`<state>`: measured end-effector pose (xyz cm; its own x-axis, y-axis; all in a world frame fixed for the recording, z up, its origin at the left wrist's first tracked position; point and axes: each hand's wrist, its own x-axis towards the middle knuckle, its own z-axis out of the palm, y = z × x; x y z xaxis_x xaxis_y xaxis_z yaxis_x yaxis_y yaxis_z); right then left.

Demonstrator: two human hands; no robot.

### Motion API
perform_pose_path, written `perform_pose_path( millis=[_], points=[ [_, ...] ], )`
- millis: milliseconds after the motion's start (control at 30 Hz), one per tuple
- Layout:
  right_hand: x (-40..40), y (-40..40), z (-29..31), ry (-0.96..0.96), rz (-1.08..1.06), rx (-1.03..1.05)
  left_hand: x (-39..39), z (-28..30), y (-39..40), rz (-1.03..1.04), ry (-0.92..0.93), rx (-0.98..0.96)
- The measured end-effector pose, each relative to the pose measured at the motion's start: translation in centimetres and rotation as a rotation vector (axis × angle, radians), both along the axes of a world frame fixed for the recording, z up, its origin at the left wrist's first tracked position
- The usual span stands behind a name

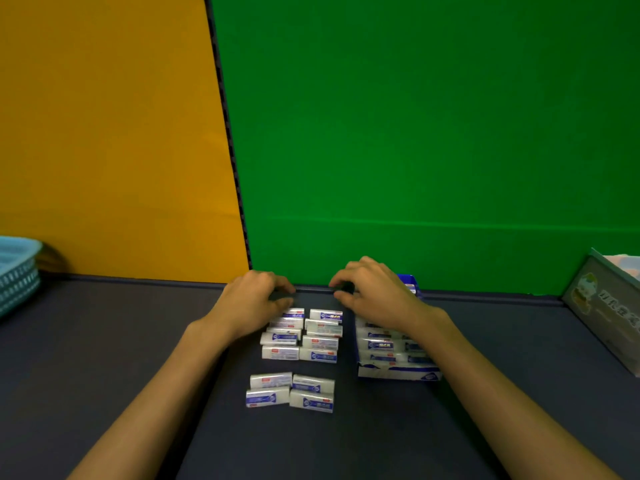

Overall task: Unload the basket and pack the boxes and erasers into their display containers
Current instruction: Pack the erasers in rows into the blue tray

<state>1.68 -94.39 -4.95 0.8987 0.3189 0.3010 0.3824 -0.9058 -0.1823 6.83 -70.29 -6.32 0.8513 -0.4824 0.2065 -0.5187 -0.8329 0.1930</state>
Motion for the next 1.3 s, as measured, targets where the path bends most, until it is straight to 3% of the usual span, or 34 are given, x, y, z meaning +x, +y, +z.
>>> perform_pose_path(
  millis=[333,833,1067,1300],
  points=[
    [-0.3,2.1,-0.5,0.121,0.037,-0.041,0.5,-1.2,1.2,-0.041,-0.007,-0.033],
    [0.2,2.4,-0.7,0.109,-0.020,-0.084,1.1,-1.9,1.1,-0.190,-0.127,-0.032],
    [0.9,2.7,-1.2,0.095,-0.043,-0.096,2.2,-2.2,1.2,-0.322,0.016,-0.101],
    [1.1,2.5,-1.2,0.045,-0.027,-0.021,2.7,-1.7,0.9,-0.330,0.099,-0.017]
  ],
)
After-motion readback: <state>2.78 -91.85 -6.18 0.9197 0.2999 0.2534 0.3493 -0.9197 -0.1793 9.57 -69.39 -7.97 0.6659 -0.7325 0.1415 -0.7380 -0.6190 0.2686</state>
